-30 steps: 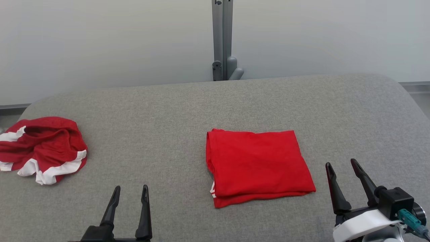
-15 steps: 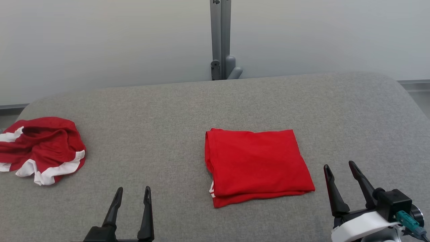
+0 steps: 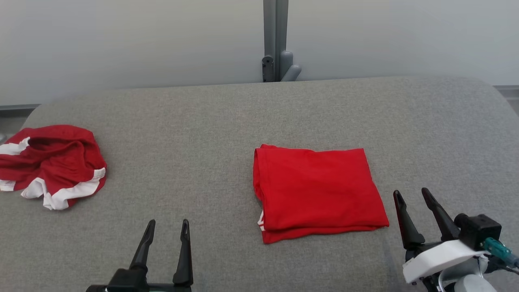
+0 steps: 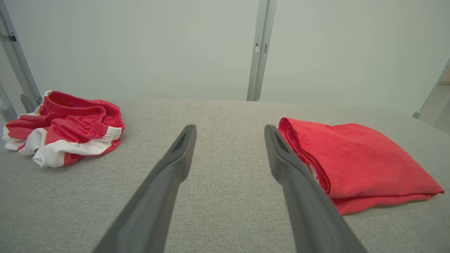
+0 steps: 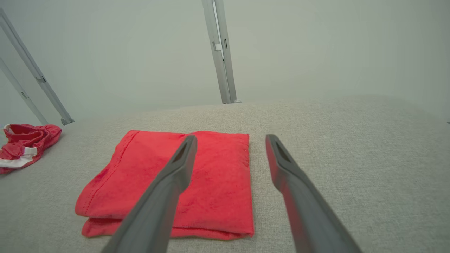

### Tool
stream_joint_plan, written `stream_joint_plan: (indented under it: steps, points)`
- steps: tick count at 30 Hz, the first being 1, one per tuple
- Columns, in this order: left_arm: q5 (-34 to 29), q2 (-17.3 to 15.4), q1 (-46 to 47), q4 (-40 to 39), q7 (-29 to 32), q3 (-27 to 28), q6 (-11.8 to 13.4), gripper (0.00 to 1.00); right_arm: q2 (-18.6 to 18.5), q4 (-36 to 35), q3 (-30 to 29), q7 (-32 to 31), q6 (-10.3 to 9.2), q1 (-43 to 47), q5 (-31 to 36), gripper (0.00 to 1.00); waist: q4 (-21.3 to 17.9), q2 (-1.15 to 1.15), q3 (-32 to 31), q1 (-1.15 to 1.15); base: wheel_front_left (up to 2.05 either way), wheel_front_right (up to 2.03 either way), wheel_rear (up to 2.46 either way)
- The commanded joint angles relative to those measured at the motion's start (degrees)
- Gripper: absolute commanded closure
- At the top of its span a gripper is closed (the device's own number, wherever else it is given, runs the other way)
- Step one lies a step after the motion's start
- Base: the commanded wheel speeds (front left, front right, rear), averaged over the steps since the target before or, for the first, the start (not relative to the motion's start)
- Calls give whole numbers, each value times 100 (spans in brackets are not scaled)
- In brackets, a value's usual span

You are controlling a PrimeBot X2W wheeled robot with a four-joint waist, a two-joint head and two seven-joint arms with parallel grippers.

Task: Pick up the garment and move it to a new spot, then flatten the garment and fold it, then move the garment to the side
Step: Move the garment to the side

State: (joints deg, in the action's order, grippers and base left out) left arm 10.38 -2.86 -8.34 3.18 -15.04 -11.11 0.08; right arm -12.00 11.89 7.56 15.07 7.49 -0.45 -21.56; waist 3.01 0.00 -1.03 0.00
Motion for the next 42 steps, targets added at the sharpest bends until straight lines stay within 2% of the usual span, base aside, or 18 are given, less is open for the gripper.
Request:
stream_joint_plan:
  steps: [1,9,13,20,27,28,29,32,33,42]
  points:
    - [-23,-6,130,-44,-10,-13,33,0,-70,56,23,21,-1,-125,-117,0,90,0,142,0,0,0,0]
    - [-17,-7,508,-214,-10,-345,100,0,-874,962,716,20,-1,-1204,-1808,0,344,0,947,0,0,0,0]
    - [-8,-7,706,-141,-10,-469,96,0,-1218,1354,1348,-53,-1,-1605,-2794,0,481,0,1227,0,0,0,0]
    - [23,-7,975,-119,-10,-561,151,0,-1609,1481,2114,-302,-1,-1980,-4390,0,622,0,1542,0,0,0,0]
    - [-41,-7,1099,-125,-10,-626,164,0,-1842,1262,2583,-602,-1,-2116,-5524,0,606,0,1683,0,0,0,0]
    - [-48,-7,1113,-124,-10,-628,168,0,-1874,1215,2639,-623,-1,-2124,-5606,13,598,0,1692,0,0,0,0]
    - [-56,-7,1129,-123,-10,-630,170,0,-1904,1164,2688,-631,-1,-2123,-5714,44,590,0,1696,0,0,0,0]
    - [-74,-7,1144,-102,-10,-629,168,0,-2026,1054,2793,-583,-1,-2098,-5919,79,558,0,1674,0,0,0,0]
    - [-85,-7,1140,-95,-10,-630,170,0,-2054,1006,2811,-562,-1,-2067,-6006,100,543,0,1656,0,0,0,0]
    - [-136,-7,1034,-62,-10,-610,132,0,-2299,770,2947,-322,-1,-1969,-6229,100,298,0,1492,0,0,0,0]
